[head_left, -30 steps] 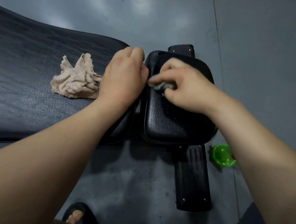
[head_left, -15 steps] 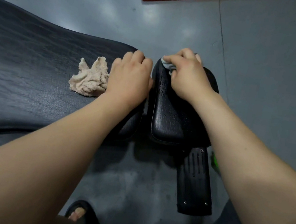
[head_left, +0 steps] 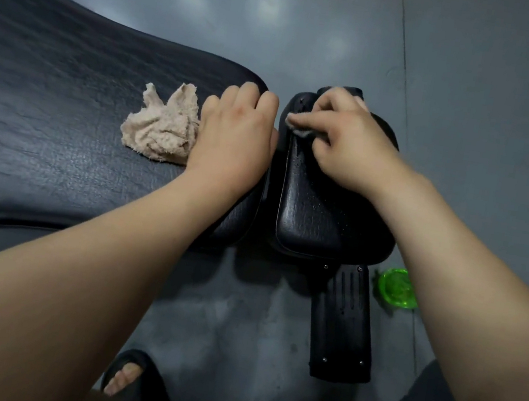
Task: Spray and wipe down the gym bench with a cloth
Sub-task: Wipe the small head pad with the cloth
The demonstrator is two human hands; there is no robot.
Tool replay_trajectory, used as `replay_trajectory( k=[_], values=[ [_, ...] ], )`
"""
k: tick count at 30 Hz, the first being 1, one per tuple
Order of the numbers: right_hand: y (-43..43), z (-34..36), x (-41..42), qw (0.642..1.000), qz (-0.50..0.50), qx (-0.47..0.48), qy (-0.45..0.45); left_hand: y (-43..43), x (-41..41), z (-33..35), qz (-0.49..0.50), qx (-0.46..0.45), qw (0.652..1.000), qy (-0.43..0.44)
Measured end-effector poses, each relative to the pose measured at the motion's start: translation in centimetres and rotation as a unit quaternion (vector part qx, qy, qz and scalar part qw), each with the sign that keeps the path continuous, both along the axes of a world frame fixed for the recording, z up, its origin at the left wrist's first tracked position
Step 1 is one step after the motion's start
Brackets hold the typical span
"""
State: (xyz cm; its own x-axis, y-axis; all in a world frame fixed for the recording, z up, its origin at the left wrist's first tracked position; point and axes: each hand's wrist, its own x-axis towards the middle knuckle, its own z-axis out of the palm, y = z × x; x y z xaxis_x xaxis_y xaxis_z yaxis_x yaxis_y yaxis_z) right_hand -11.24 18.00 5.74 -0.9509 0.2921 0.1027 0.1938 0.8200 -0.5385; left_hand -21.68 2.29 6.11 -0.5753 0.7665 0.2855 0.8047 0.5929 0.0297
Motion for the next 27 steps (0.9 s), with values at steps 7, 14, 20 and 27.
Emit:
replay_trajectory(
  k=[7,14,20,27],
  values=[
    [0.6,-0.3,-3.1,0.997,-0.082,0.005,-0.004,0.0,-0.1,0.1,0.004,0.003,1.0,-0.01],
    [-1.4,0.2,0.8,0.999,0.041,-0.002,-0.006,0.0,-0.2,0.1,0.001,-0.002,1.0,-0.011],
    [-2.9,0.7,4.2,0.996,0.082,-0.005,-0.024,0.0,0.0,0.4,0.005,-0.015,1.0,-0.016],
    [-4.9,2.8,6.2,0.984,0.124,-0.065,-0.106,-0.1,0.3,0.6,0.006,-0.023,1.0,-0.018]
  ],
)
